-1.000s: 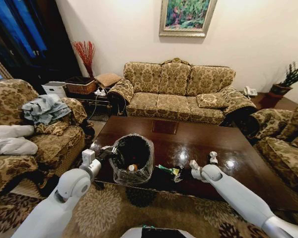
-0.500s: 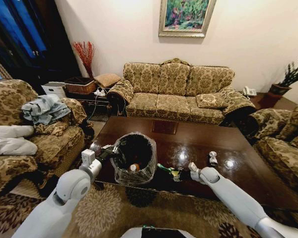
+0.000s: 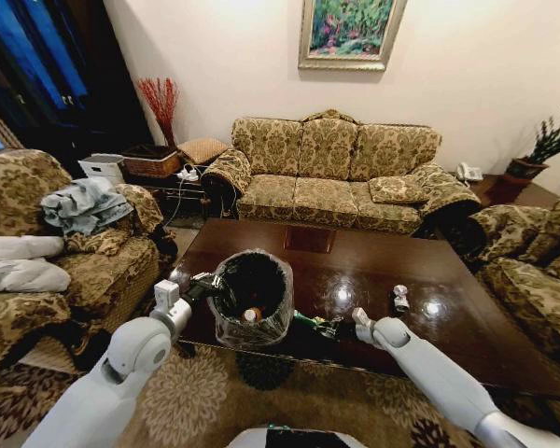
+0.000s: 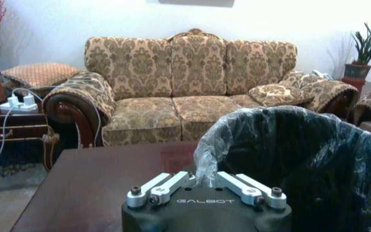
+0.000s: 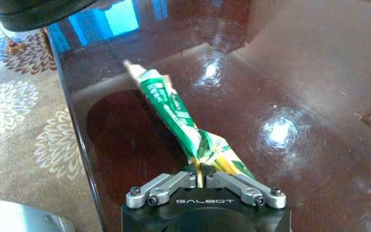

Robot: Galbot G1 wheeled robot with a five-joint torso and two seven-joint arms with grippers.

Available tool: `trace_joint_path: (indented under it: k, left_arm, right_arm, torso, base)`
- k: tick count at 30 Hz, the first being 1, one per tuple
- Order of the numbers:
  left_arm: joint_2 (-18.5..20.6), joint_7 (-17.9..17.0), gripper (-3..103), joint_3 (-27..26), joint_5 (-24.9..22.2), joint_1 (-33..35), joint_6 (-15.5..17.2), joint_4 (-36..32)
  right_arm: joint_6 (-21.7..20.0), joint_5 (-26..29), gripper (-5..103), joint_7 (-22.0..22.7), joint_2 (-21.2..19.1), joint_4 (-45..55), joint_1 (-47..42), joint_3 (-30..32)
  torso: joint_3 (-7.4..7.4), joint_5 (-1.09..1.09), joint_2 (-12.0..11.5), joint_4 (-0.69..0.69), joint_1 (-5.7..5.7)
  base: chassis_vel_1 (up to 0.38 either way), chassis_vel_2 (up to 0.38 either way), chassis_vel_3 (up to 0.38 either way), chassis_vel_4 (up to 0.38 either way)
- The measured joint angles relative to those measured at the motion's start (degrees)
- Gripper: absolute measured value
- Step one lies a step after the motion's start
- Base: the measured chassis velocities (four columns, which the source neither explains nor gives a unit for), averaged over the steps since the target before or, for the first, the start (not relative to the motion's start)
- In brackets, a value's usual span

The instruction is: Move to the front of the table and place the trash on the table into the trash bin.

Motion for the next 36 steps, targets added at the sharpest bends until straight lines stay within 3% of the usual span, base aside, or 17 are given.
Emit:
trace_joint_path:
  k: [2,5,11,14,22,27,29,30,32,33,36]
  left_arm:
    - [0.0,0.0,4,0.2,0.0,-0.2,-0.1,0.2]
    - [-0.1,0.1,4,0.3,0.0,-0.2,-0.2,0.2]
    - [-0.1,0.2,4,0.8,0.0,-0.4,-0.3,0.2]
    - [0.2,0.2,4,1.3,0.0,-0.6,-0.3,0.4]
    - [1.3,1.1,4,2.6,0.0,-1.1,-0.9,2.5]
    - [2.7,1.5,4,3.9,-0.7,-2.4,-0.9,3.7]
    - [4.0,2.8,4,5.3,-0.2,-4.1,-1.8,5.4]
    - [4.0,2.8,4,5.3,-0.2,-4.1,-1.8,5.4]
    - [5.2,3.9,4,7.5,0.4,-6.0,-3.2,7.6]
    - [5.2,3.9,4,7.5,0.4,-6.0,-3.2,7.6]
    - [6.2,4.2,4,11.6,-0.8,-10.2,-4.1,10.2]
  right_arm:
    - [-0.1,1.0,0,1.1,-1.1,1.5,-1.6,1.2]
    - [-0.1,1.7,0,2.0,-1.7,2.5,-2.4,1.8]
    - [0.0,7.1,0,8.5,-3.7,9.1,-6.0,6.1]
    - [2.0,13.0,0,15.2,-4.9,15.9,-8.9,10.7]
    - [2.6,21.8,0,23.7,-4.2,28.2,-10.1,23.0]
    - [2.7,26.9,0,26.6,-5.6,36.7,-8.0,24.1]
    - [1.6,33.8,0,29.5,-6.5,43.5,-5.1,22.6]
    - [1.6,33.8,0,29.5,-6.5,43.5,-5.1,22.6]
    - [0.0,42.5,0,33.4,-6.4,49.0,-2.5,19.7]
    - [0.0,42.5,0,33.4,-6.4,49.0,-2.5,19.7]
    - [-1.9,51.1,0,35.3,-4.5,53.0,-1.2,15.3]
  torso:
    - [0.00,0.00,0.0,0.00,0.00]
    - [0.01,0.00,0.0,-0.01,0.00]
    - [0.01,0.00,0.0,-0.01,0.00]
    - [0.01,0.00,0.0,-0.01,0.00]
    - [0.00,0.00,0.0,-0.02,0.00]
    - [0.00,-0.02,0.0,-0.01,0.00]
    - [0.00,-0.03,0.0,-0.01,0.00]
    - [0.00,-0.03,0.0,-0.01,0.00]
    - [0.00,-0.04,0.0,0.00,0.00]
    - [0.00,-0.04,0.0,0.00,0.00]
    - [0.00,-0.03,0.0,0.00,0.00]
  base:
    - [0.000,0.000,0.000,0.000]
    - [0.000,0.000,0.000,0.000]
    - [0.000,0.000,0.000,0.000]
    - [0.000,0.000,0.000,0.000]
    - [0.000,0.000,0.000,0.000]
    - [0.000,0.000,0.000,0.000]
    - [0.000,0.000,0.000,0.000]
    - [0.000,0.000,0.000,0.000]
    - [0.000,0.000,0.000,0.000]
    - [0.000,0.000,0.000,0.000]
    - [0.000,0.000,0.000,0.000]
